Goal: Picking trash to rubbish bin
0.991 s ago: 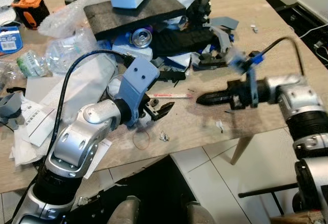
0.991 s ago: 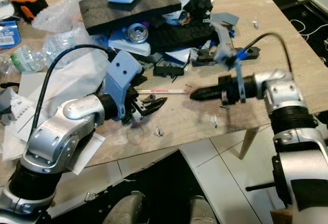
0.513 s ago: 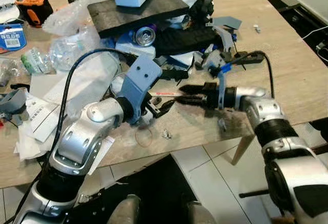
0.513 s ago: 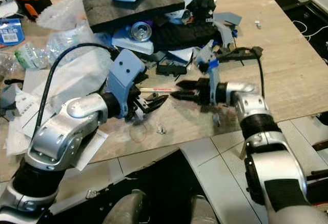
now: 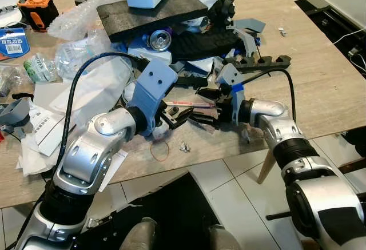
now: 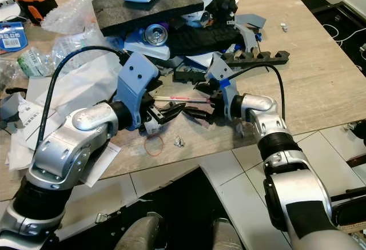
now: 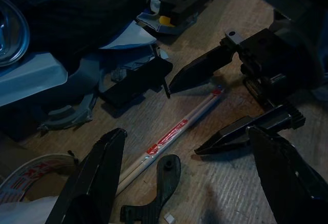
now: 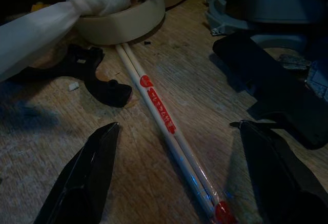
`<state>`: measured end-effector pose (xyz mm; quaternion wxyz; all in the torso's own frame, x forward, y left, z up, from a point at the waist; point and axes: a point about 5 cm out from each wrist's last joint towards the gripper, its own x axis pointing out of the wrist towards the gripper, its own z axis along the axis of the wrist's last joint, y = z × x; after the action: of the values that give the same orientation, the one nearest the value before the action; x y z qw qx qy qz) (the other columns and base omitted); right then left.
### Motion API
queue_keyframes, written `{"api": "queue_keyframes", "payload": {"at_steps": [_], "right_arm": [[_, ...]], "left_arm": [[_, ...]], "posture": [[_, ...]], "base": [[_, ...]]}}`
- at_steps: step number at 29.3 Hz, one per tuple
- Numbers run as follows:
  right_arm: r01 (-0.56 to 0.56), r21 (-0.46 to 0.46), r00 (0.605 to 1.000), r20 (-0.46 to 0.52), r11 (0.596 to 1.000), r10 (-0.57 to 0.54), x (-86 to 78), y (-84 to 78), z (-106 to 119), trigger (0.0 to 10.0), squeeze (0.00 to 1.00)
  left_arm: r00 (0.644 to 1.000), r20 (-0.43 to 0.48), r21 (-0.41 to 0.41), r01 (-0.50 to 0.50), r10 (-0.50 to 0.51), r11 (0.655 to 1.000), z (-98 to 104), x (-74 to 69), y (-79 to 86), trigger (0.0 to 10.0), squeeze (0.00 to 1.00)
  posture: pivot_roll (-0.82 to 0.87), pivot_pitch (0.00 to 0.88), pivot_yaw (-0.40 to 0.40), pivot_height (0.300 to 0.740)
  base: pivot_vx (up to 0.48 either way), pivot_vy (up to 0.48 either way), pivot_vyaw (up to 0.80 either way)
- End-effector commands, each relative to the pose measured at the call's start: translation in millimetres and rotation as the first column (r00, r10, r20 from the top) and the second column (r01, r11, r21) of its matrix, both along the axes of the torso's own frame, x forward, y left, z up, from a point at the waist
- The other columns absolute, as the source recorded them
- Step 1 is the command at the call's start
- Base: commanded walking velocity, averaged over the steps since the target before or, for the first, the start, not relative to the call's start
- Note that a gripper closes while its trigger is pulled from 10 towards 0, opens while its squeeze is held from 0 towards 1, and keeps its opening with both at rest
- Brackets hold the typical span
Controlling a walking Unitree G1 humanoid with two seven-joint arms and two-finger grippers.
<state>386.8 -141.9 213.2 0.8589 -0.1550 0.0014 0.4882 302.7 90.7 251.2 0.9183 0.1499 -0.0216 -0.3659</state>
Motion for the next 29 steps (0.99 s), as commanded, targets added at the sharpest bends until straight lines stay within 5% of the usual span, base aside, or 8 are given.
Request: {"api": "queue_keyframes", "payload": {"at_steps": [1, 6, 11, 16, 25, 27, 28, 29], "right_arm": [[0.008, -0.022, 1.000, -0.027, 1.000, -0.009, 0.0, -0.2, -6.8, 10.0, 1.00], [0.005, -0.093, 0.998, -0.056, 0.996, -0.010, -0.6, -1.4, -14.8, 10.0, 1.00], [-0.287, -0.151, 0.938, -0.243, 0.946, 0.246, -21.4, -2.1, -39.1, 10.0, 0.85], [-0.376, -0.180, 0.901, -0.299, 0.909, 0.314, -28.2, -2.6, -44.5, 10.0, 0.77], [-0.213, -0.274, 0.962, -0.227, 0.938, 0.152, -16.7, -2.0, -46.0, 10.0, 0.73], [-0.117, -0.314, 0.979, -0.198, 0.942, 0.056, -11.9, -1.6, -50.2, 10.0, 0.50], [-0.117, -0.314, 0.979, -0.198, 0.942, 0.056, -11.9, -1.6, -50.2, 10.0, 0.50], [-0.099, -0.319, 0.979, -0.201, 0.942, 0.035, -11.7, 0.1, -53.6, 10.0, 0.22]], "left_arm": [[1.000, -0.007, 0.003, 0.011, -0.011, 1.000, -2.0, -3.1, -1.8, 10.0, 0.00], [1.000, -0.010, 0.005, 0.015, -0.015, 1.000, -3.1, -3.4, -2.6, 10.0, 0.00], [1.000, -0.010, 0.006, 0.018, -0.018, 1.000, -3.0, -3.6, -3.0, 10.0, 0.00], [1.000, -0.012, 0.007, 0.021, -0.021, 1.000, -3.3, -4.0, -3.3, 10.0, 0.00], [1.000, -0.010, 0.008, 0.019, -0.018, 1.000, -3.1, -3.7, -3.9, 10.0, 0.00], [1.000, -0.010, 0.008, 0.017, -0.017, 1.000, -3.2, -3.7, -3.7, 10.0, 0.00], [1.000, -0.010, 0.008, 0.017, -0.017, 1.000, -3.2, -3.7, -3.7, 10.0, 0.00], [1.000, -0.010, 0.008, 0.017, -0.017, 1.000, -3.3, -3.7, -3.7, 10.0, 0.00]], "posture": [[0.10, 0.331, 0.009, 0.740], [0.10, 0.332, 0.012, 0.740], [0.10, 0.332, 0.012, 0.740], [0.10, 0.332, 0.012, 0.740], [0.10, 0.331, 0.010, 0.740], [0.10, 0.331, 0.010, 0.740], [0.10, 0.331, 0.010, 0.740], [0.10, 0.331, 0.010, 0.740]], "base": [[0.000, 0.000, 0.00], [0.000, 0.000, 0.00], [0.000, 0.000, 0.00], [0.000, 0.000, 0.00], [0.000, 0.000, 0.00], [0.000, 0.000, 0.00], [0.000, 0.000, 0.00], [0.000, 0.000, 0.00]]}}
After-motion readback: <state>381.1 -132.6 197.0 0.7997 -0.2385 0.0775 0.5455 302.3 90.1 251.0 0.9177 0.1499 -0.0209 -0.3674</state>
